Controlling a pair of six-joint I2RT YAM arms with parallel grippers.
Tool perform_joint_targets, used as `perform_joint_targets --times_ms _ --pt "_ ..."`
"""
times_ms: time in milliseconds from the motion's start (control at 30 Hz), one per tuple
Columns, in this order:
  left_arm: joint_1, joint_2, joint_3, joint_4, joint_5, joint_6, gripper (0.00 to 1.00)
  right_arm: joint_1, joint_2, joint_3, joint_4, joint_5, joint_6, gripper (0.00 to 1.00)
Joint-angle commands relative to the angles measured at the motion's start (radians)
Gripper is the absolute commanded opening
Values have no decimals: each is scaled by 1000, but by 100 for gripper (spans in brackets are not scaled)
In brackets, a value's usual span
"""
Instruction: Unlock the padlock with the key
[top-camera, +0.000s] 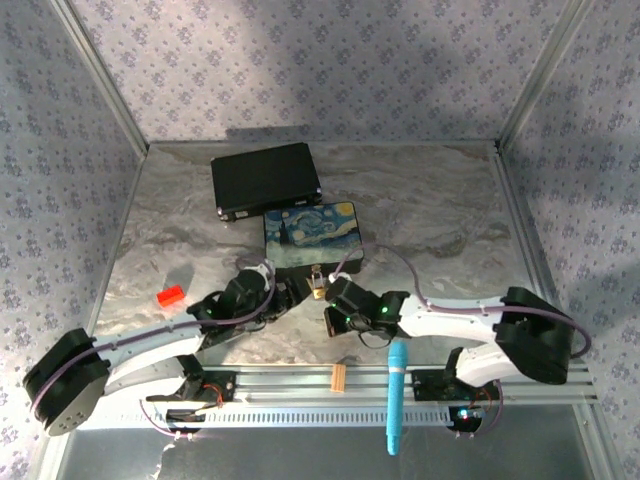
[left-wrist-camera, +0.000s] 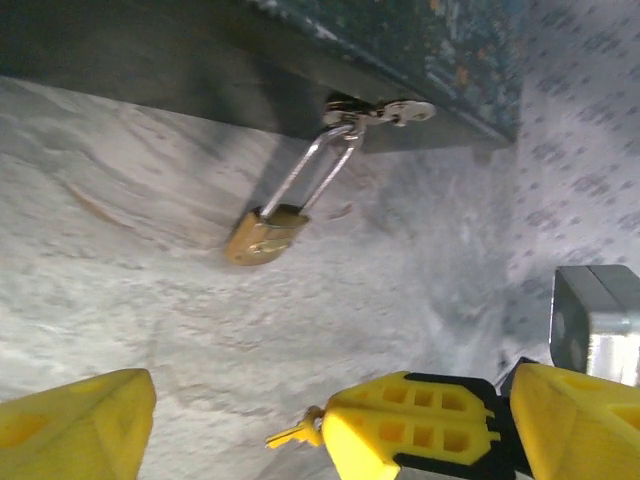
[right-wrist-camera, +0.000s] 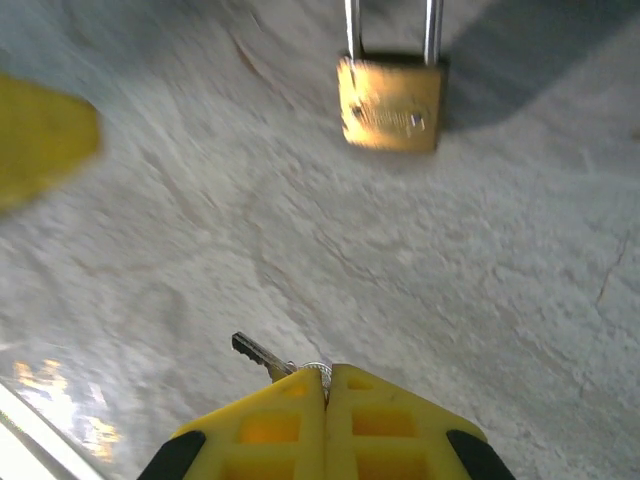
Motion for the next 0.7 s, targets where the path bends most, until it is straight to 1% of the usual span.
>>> perform_joint_targets --times_ms 0,67,100,167,267,367,433,467,500,667 --pt "-50 19 -51 197 -145 -234 86 -30 -66 -25 90 -45 26 0" --pt "-72 38 -79 261 -199 -354 85 -46 -98 -31 119 -38 37 0" --pt "-79 42 -84 277 -216 -384 84 -51 -109 -31 127 -32 39 0" --pt "-85 39 -71 272 -229 -415 81 -57 -121 -24 146 -16 40 0" --pt "-93 31 -42 240 -240 -424 76 -53 -114 -5 163 -8 44 0" --pt "-96 34 -36 252 -247 -444 65 -35 -97 1 202 7 57 0" --pt "-96 36 -29 237 -247 -447 48 -30 -90 2 220 15 61 0" --pt "-97 36 -23 217 -242 -449 42 -28 -91 0 231 22 65 0" --pt "-98 36 -21 206 -240 -454 40 -27 -91 -1 239 23 69 0" --pt "-104 35 -23 199 -249 -463 39 -27 -71 16 227 23 66 0"
